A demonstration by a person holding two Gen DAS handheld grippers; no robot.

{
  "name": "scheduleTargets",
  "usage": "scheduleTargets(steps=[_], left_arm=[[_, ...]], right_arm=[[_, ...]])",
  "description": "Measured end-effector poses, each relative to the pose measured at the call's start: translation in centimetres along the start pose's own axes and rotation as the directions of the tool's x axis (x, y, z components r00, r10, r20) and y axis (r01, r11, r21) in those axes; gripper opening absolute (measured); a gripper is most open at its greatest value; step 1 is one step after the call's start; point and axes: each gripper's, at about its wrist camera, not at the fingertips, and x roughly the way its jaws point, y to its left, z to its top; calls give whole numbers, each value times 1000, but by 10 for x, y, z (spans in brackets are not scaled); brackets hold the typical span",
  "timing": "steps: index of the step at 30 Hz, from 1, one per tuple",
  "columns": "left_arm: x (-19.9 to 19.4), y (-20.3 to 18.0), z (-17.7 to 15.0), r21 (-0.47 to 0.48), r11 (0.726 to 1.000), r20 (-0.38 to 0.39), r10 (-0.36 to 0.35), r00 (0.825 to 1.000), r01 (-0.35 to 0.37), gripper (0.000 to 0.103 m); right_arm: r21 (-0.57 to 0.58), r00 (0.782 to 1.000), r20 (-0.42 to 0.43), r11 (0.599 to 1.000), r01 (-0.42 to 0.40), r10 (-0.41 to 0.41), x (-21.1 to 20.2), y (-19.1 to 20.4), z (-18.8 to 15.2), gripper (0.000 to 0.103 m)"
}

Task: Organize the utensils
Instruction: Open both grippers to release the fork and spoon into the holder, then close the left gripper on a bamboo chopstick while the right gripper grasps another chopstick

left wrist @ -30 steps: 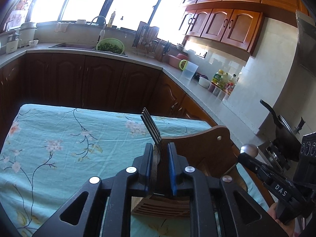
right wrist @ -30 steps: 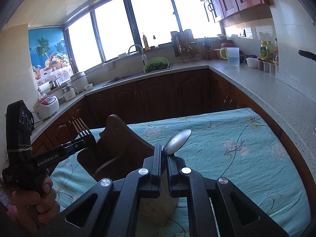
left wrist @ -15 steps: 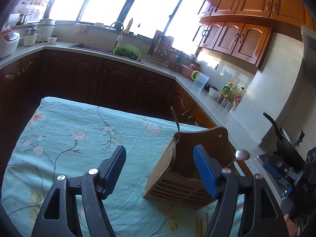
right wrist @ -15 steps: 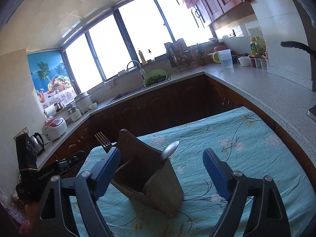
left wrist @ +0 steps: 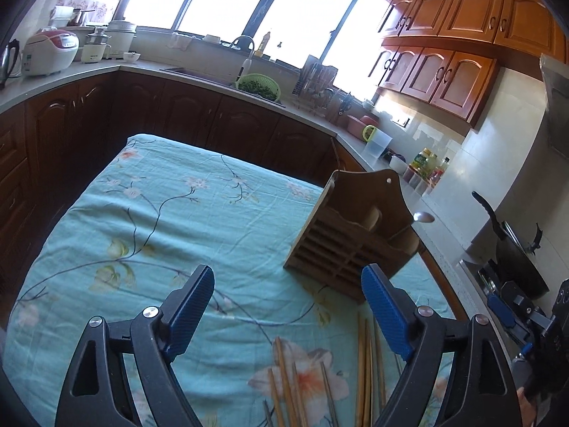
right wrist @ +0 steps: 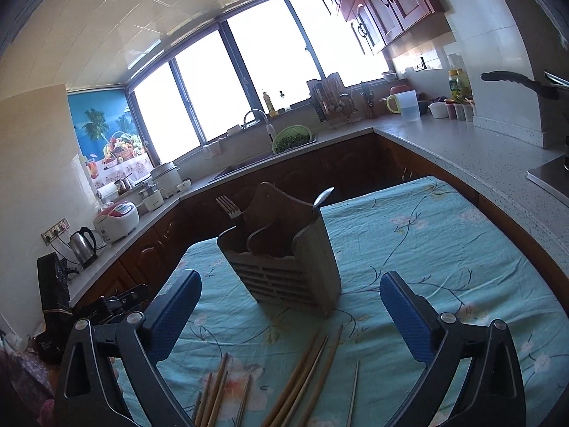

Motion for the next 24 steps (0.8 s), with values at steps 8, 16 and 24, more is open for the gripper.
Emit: scheduleTargets(steps=[8, 16, 24], left_arm=[[-53, 3, -29, 10, 1000, 25, 12, 1000, -12, 85], [-84, 1, -58, 51, 998, 20, 40, 999, -41, 85], [-92, -1, -75, 77, 994, -25, 75, 997, -73, 85]], right_arm=[[-33, 999, 0, 999, 36, -36, -34, 6, -38, 101], [-30, 998, -27, 998, 54, -55, -55, 3, -68, 101], [-43, 996, -37, 995, 85, -86, -66, 0, -89, 101]])
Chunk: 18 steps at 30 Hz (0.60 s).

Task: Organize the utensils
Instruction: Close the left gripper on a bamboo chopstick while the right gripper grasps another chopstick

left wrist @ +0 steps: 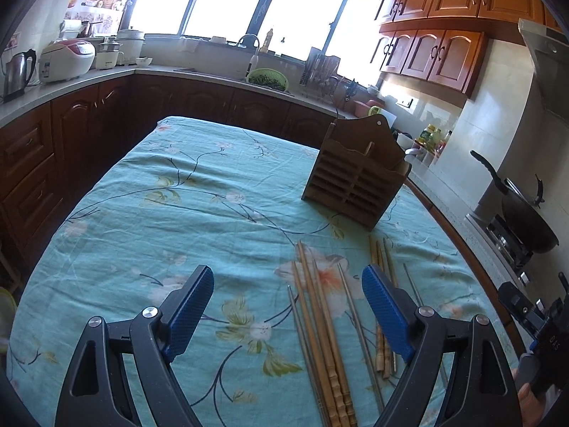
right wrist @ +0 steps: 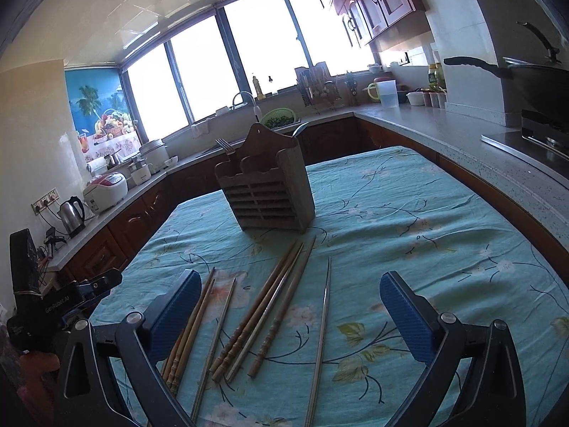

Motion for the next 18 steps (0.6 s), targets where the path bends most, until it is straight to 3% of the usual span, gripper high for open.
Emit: scheduleTargets(steps=[18], left_arm=[[21, -9, 3, 45, 998, -66, 40, 997, -37, 84]], right_arm=[[-1, 997, -69, 1000, 19, -19, 20, -6, -2, 101]])
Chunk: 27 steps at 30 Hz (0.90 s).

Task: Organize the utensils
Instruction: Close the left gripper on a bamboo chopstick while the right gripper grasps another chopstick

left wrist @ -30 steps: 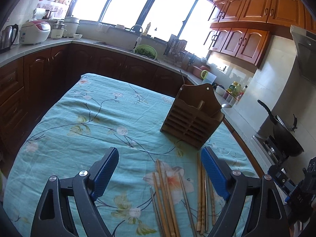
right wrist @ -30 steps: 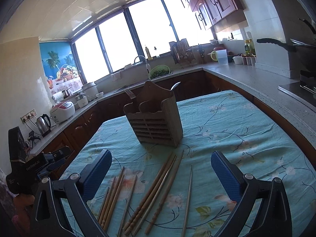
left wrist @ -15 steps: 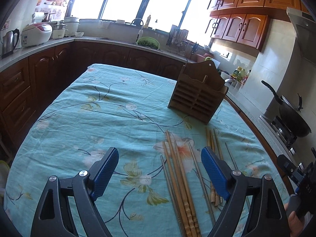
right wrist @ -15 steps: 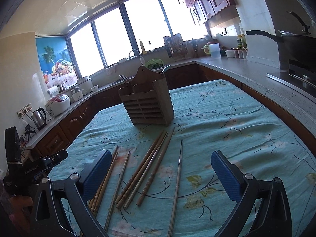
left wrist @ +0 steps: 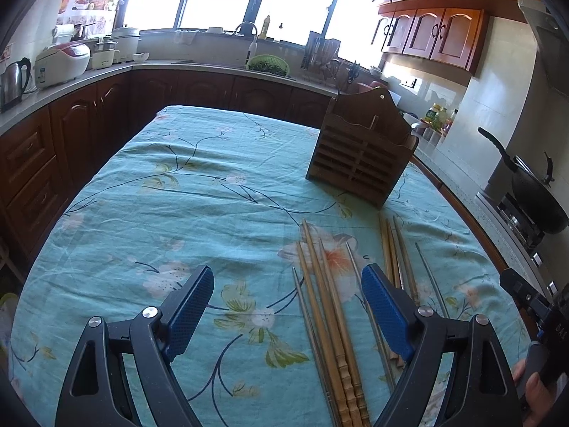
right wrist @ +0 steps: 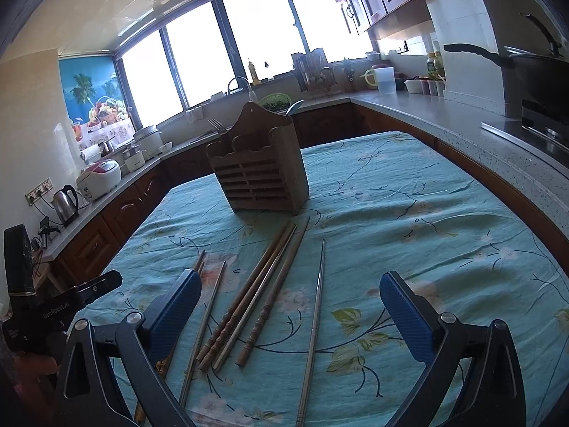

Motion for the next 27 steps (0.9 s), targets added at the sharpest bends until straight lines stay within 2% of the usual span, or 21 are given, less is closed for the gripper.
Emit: scheduleTargets(steps=[4, 7, 9, 18, 22, 27], left_arm=[[10, 0, 11, -13, 1000, -26, 6, 1000, -7, 84], [20, -3, 21, -8, 1000, -49, 17, 999, -17, 81], [29, -6, 27, 4, 1000, -75, 18, 997, -18, 76], [77, -19, 53, 49, 999, -201, -5, 980, 15, 50], [101, -22, 60, 57, 998, -255, -4, 967, 19, 38], [129, -23, 68, 52, 998, -297, 0, 955, 16, 37]], right_arm=[[10, 1000, -13, 1000, -2, 2, 7, -2, 5, 97], [22, 999, -38, 1000, -4, 5, 15, -3, 8, 84], [34, 998, -61, 999, -5, 7, 22, -3, 10, 74], [54, 985, -170, 998, 10, -1, 64, -5, 23, 45], [68, 976, -220, 997, 19, -4, 86, -7, 28, 40], [66, 961, -277, 997, 36, -16, 117, -9, 34, 37]])
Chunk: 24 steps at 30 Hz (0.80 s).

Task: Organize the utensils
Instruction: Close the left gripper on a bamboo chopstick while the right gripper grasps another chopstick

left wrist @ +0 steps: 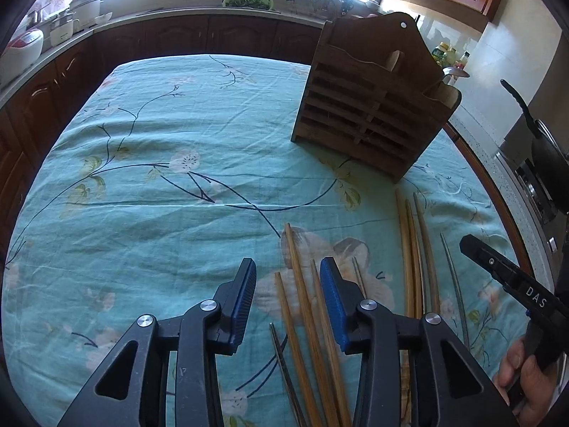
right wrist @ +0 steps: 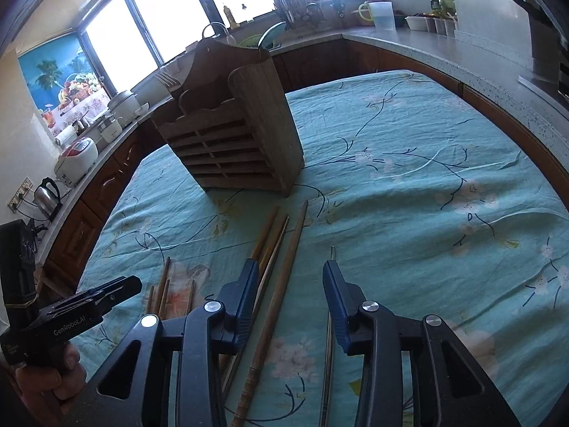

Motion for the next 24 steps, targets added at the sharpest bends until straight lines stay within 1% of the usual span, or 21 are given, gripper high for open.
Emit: scheduleTargets(steps=[3, 7, 11, 16, 18, 19, 20, 22, 23, 24], left_arm=[[11, -3, 6, 13, 1000, -16, 2, 1000, -2, 35], [28, -8, 12, 39, 999, -43, 14, 999, -12, 28], [45, -10, 14, 49, 999, -81, 19, 997, -15, 24], [54, -19, 16, 100, 994, -64, 49, 997, -42, 22], [57, -23, 15, 127, 990, -53, 69, 996, -62, 18], [57, -25, 15, 139, 988, -46, 80, 996, -73, 13], [58, -25, 14, 147, 986, -41, 87, 995, -80, 8], [57, -24, 14, 141, 987, -35, 79, 996, -74, 7], [57, -22, 14, 133, 989, -36, 73, 997, -67, 7], [56, -22, 14, 124, 990, -36, 67, 997, -62, 7]], right_arm=[[-3, 999, -30, 1000, 17, -17, 16, 1, 6, 33], [-16, 997, -64, 999, 46, -47, 38, 1, 13, 28], [-26, 993, -83, 997, 78, -80, 52, 0, 18, 20], [-74, 989, -91, 991, 111, -117, 63, 6, 29, 20], [-116, 986, -91, 984, 132, -143, 69, 12, 32, 20], [-142, 983, -89, 979, 148, -161, 71, 16, 32, 19], [-164, 980, -85, 973, 162, -177, 72, 18, 32, 19], [-181, 979, -82, 968, 172, -189, 72, 21, 30, 16], [-175, 980, -83, 970, 166, -183, 71, 21, 30, 9], [-161, 982, -87, 975, 154, -169, 69, 18, 30, 9]])
